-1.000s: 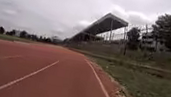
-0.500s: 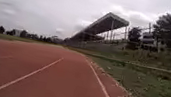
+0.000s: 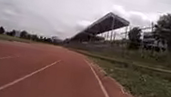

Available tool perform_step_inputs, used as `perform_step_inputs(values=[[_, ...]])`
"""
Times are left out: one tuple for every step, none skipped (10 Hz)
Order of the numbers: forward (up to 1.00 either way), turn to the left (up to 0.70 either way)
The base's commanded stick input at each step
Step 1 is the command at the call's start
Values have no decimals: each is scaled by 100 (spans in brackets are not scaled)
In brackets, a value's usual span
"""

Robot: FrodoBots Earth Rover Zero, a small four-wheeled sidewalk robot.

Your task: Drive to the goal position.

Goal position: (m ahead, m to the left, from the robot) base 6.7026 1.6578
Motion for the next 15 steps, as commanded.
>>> perform_step_inputs(values=[[70,0],[70,0],[70,0],[70,0],[70,0],[70,0],[70,0],[70,0],[70,0],[70,0],[70,0],[70,0],[70,0],[70,0],[70,0]])
